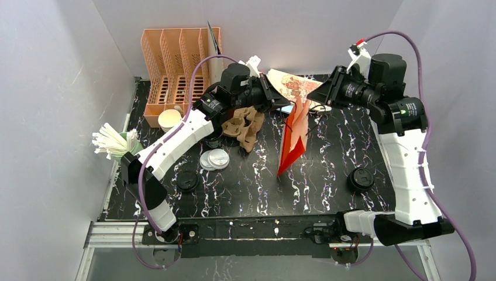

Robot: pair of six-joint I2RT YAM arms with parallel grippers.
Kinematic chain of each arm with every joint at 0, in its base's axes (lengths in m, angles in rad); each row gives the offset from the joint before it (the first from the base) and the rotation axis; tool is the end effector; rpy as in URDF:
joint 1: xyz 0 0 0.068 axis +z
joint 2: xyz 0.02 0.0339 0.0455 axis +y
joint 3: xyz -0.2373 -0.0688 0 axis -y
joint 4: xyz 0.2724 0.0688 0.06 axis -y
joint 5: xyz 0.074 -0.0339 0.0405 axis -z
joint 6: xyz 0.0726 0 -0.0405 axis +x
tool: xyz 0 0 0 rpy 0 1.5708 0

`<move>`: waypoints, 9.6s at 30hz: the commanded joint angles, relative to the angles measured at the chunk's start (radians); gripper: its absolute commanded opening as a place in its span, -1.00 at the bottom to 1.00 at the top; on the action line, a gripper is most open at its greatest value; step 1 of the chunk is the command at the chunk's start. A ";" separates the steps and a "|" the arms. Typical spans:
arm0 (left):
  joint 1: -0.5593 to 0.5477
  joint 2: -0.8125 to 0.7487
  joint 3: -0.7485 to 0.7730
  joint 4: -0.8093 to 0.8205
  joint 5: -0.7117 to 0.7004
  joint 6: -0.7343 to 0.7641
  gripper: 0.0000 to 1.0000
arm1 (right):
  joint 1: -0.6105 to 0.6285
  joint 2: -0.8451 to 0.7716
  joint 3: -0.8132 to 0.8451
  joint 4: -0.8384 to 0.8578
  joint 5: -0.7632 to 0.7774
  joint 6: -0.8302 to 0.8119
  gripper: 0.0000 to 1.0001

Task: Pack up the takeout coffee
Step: Open the takeout bag at the center of the board.

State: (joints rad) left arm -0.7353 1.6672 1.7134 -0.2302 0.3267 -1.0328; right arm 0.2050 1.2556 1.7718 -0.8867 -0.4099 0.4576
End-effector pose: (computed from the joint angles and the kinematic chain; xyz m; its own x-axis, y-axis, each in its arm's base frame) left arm 0.3200 -0.3208 0.3961 -0.8160 -0.3585 -0.4533 0.3289 0.3569 -0.8743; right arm 0.2729 0.0863 0.4748 -0.5612 0.2972 -0.7725 -0.3372 0.7703 0.5413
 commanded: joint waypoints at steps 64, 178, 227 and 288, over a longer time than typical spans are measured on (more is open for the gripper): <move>-0.043 0.097 0.232 0.174 -0.078 -0.124 -0.95 | -0.102 0.040 -0.638 0.110 0.498 0.012 -0.97; 0.013 0.158 0.251 0.362 0.147 -0.296 -0.99 | 0.162 -0.062 -0.776 0.597 0.018 -0.281 -0.97; 0.008 0.226 0.526 0.457 0.130 -0.459 -0.98 | 0.122 0.132 -0.566 0.409 0.656 0.161 -0.97; 0.026 0.038 0.157 -0.282 -0.046 0.155 -0.65 | 0.126 0.127 -0.332 0.019 0.317 -0.188 -0.21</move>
State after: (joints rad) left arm -0.7155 1.7718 1.8408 -0.4603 0.2955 -0.9298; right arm 0.3340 1.4097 1.3563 -0.8742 0.0689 0.3046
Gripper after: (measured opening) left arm 0.135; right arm 0.376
